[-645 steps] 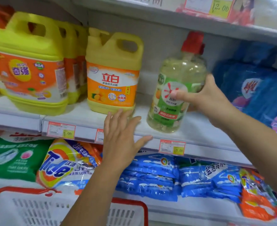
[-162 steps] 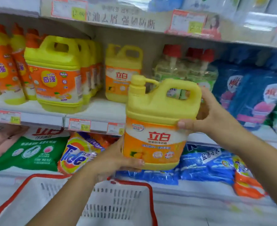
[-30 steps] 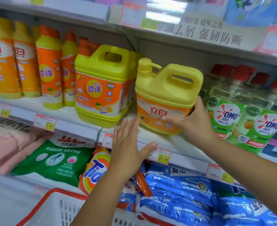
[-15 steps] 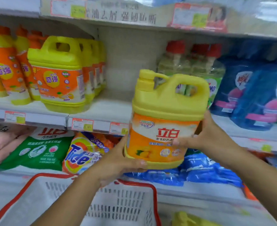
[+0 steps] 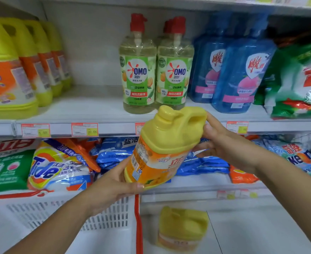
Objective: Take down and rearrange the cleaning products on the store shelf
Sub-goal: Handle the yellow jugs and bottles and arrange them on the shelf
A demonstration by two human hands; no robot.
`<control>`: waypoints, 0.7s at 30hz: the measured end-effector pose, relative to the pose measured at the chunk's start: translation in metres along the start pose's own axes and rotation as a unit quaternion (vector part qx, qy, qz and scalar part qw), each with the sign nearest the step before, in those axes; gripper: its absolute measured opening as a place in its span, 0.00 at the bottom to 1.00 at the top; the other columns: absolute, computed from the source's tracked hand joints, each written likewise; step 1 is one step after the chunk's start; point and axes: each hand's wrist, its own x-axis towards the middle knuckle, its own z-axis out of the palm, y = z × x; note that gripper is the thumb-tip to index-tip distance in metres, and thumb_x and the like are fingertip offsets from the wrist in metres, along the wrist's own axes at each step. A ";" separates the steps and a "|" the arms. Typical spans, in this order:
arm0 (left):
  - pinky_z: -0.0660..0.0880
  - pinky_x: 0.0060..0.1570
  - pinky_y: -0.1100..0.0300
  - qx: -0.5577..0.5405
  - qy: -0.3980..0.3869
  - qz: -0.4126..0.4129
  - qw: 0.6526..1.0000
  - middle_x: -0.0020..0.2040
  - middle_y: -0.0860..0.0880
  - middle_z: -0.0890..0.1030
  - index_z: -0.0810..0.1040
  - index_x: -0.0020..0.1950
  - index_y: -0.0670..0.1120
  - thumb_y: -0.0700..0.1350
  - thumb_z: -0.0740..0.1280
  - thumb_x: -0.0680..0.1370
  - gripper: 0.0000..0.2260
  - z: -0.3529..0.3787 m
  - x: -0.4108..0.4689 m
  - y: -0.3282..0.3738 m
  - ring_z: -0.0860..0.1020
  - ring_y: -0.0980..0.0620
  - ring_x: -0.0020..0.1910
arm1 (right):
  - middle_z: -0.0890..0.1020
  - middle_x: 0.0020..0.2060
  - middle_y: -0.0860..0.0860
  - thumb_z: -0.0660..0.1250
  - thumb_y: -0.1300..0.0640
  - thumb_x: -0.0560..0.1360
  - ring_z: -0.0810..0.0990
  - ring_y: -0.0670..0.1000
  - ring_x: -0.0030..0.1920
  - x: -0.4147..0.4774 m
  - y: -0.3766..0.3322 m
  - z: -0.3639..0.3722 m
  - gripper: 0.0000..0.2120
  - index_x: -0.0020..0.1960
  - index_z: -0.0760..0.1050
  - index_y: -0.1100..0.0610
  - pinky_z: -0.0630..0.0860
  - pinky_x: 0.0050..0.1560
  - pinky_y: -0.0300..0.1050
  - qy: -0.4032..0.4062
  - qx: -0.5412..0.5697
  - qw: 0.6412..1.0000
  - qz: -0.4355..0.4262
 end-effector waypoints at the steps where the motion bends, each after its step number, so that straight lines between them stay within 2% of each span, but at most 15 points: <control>1: 0.78 0.57 0.55 0.032 0.004 0.006 0.999 0.62 0.50 0.81 0.68 0.72 0.56 0.46 0.84 0.59 0.44 0.005 0.001 -0.001 0.80 0.49 0.61 | 0.83 0.60 0.48 0.69 0.22 0.59 0.84 0.55 0.57 -0.001 0.002 -0.001 0.43 0.70 0.61 0.30 0.76 0.59 0.51 0.005 0.008 1.000 -0.001; 3: 0.77 0.60 0.52 0.098 0.035 0.026 0.994 0.62 0.52 0.82 0.68 0.72 0.59 0.43 0.82 0.61 0.43 0.015 0.006 -0.006 0.80 0.51 0.61 | 0.84 0.57 0.49 0.70 0.25 0.61 0.84 0.55 0.55 -0.001 0.005 -0.001 0.39 0.69 0.65 0.33 0.78 0.58 0.49 0.035 0.021 0.999 -0.003; 6: 0.80 0.53 0.57 0.149 0.096 0.046 0.983 0.59 0.55 0.82 0.68 0.68 0.67 0.37 0.82 0.62 0.44 0.027 0.013 -0.013 0.82 0.56 0.54 | 0.82 0.55 0.51 0.71 0.32 0.63 0.85 0.52 0.54 -0.004 0.007 0.000 0.38 0.70 0.64 0.37 0.81 0.55 0.48 0.084 0.020 0.996 -0.002; 8: 0.80 0.49 0.60 0.174 0.120 0.057 0.976 0.57 0.58 0.81 0.66 0.66 0.70 0.36 0.82 0.62 0.45 0.032 0.015 -0.016 0.82 0.61 0.51 | 0.83 0.56 0.49 0.75 0.37 0.66 0.84 0.51 0.55 -0.006 0.008 -0.004 0.35 0.69 0.66 0.38 0.80 0.57 0.51 0.080 0.026 0.996 0.008; 12: 0.78 0.44 0.67 0.187 0.122 0.101 0.969 0.59 0.60 0.77 0.65 0.65 0.69 0.34 0.81 0.62 0.45 0.036 0.016 -0.012 0.80 0.65 0.50 | 0.85 0.54 0.47 0.74 0.43 0.70 0.85 0.54 0.54 -0.012 0.011 -0.010 0.30 0.69 0.67 0.38 0.81 0.52 0.53 0.064 0.052 0.996 0.019; 16: 0.79 0.46 0.64 0.171 0.091 0.105 0.975 0.64 0.59 0.75 0.66 0.66 0.71 0.35 0.83 0.60 0.47 0.031 0.016 -0.011 0.80 0.60 0.56 | 0.85 0.46 0.46 0.74 0.59 0.68 0.85 0.50 0.45 -0.013 0.014 -0.010 0.31 0.67 0.70 0.44 0.80 0.41 0.42 0.052 0.104 0.993 -0.011; 18: 0.81 0.48 0.60 0.183 0.088 0.094 0.975 0.68 0.58 0.72 0.63 0.69 0.74 0.38 0.84 0.58 0.52 0.028 0.016 -0.012 0.79 0.57 0.59 | 0.83 0.46 0.47 0.68 0.62 0.65 0.83 0.51 0.46 -0.013 0.016 -0.012 0.30 0.66 0.72 0.43 0.79 0.41 0.44 0.044 0.109 0.993 -0.019; 21: 0.81 0.52 0.54 0.202 0.090 0.075 0.972 0.71 0.56 0.68 0.57 0.68 0.79 0.43 0.86 0.56 0.56 0.024 0.016 -0.013 0.76 0.53 0.64 | 0.78 0.49 0.52 0.63 0.67 0.61 0.79 0.58 0.49 -0.014 0.017 -0.014 0.34 0.64 0.75 0.44 0.78 0.42 0.48 0.034 0.135 0.990 -0.032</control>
